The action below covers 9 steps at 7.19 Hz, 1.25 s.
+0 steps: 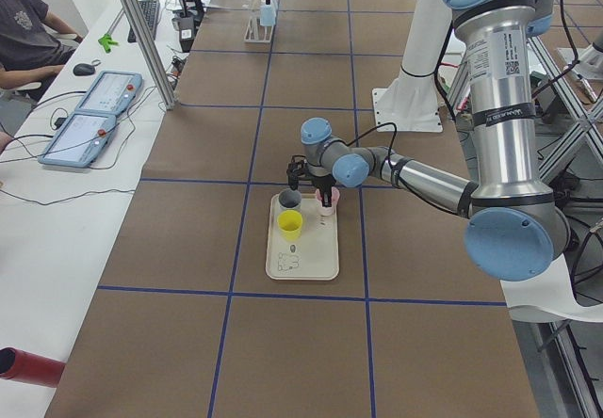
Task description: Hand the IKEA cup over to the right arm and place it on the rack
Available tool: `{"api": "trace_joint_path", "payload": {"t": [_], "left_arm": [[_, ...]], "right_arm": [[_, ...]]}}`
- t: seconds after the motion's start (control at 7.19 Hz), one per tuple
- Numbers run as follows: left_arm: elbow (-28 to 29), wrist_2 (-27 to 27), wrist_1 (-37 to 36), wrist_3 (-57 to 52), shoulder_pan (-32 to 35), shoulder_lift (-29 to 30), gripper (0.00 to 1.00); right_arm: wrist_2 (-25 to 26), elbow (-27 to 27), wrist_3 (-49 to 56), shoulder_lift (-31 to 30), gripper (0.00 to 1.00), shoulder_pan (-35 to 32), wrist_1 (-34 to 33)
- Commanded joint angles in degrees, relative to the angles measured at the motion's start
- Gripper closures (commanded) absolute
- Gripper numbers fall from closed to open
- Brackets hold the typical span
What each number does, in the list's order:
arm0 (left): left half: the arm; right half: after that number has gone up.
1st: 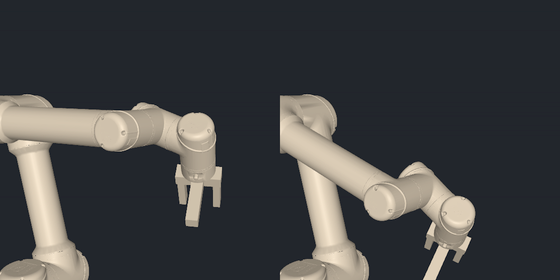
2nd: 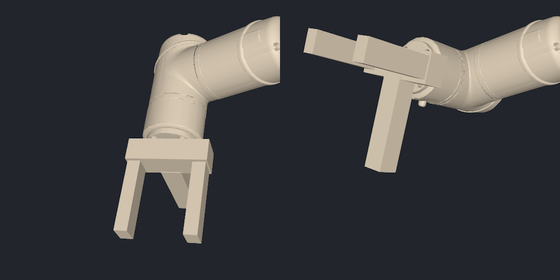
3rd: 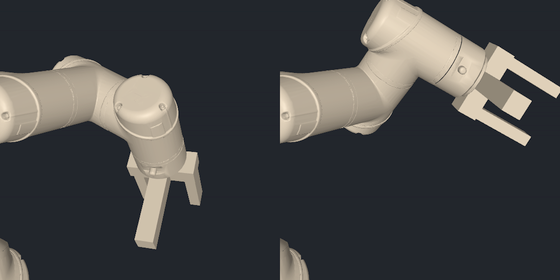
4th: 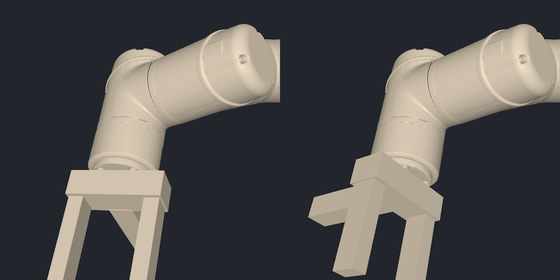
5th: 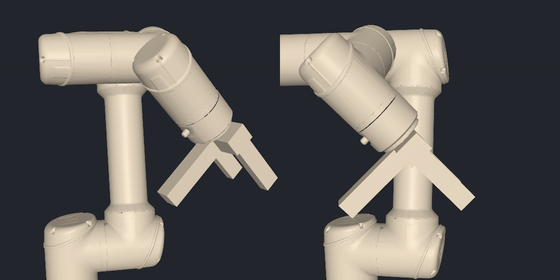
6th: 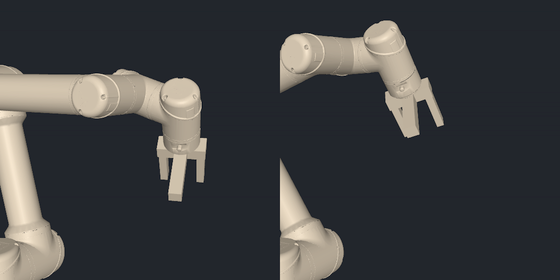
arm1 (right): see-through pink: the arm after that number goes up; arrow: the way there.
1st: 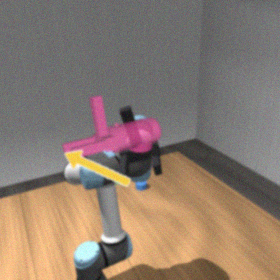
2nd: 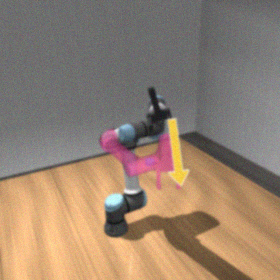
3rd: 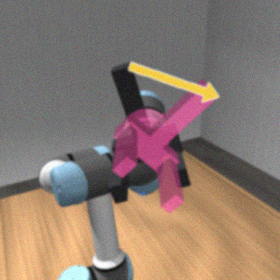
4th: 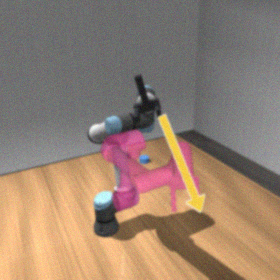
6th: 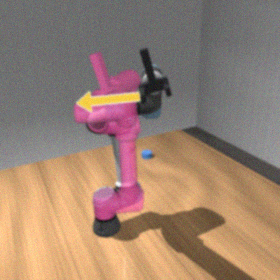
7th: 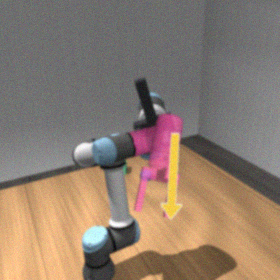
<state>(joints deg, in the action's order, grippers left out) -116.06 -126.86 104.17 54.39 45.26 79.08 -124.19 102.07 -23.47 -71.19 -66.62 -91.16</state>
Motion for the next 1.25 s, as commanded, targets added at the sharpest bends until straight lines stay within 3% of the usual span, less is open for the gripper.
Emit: {"api": "trace_joint_path", "payload": {"t": [0.0, 0.28, 0.56, 0.83, 1.11], "left_arm": [[-6.8, -2.4, -1.9, -0.2, 1.7, -2.4, 1.00], [-12.4, -3.7, -9.3, -0.1, 3.9, 1.0, 1.00], [-10.3, -3.5, -13.0, 9.9, 4.0, 14.1, 1.00], [-6.9, -3.0, -12.9, 16.7, 3.9, 24.5, 1.00], [-2.5, -3.2, -12.9, 16.9, 4.0, 32.1, 1.00]], "right_arm": [[0.0, 0.2, 0.0, 0.1, 0.01, 0.1, 0.0], [0.2, 0.2, -0.1, 0.9, 0.01, 0.8, 0.4], [0.7, 1.7, -4.0, 1.6, 0.01, 2.7, 1.0], [0.9, 2.1, -17.9, 3.4, 0.01, 6.7, 10.3], [0.7, 2.4, -29.8, 4.0, 0.01, 9.1, 19.5]]}}
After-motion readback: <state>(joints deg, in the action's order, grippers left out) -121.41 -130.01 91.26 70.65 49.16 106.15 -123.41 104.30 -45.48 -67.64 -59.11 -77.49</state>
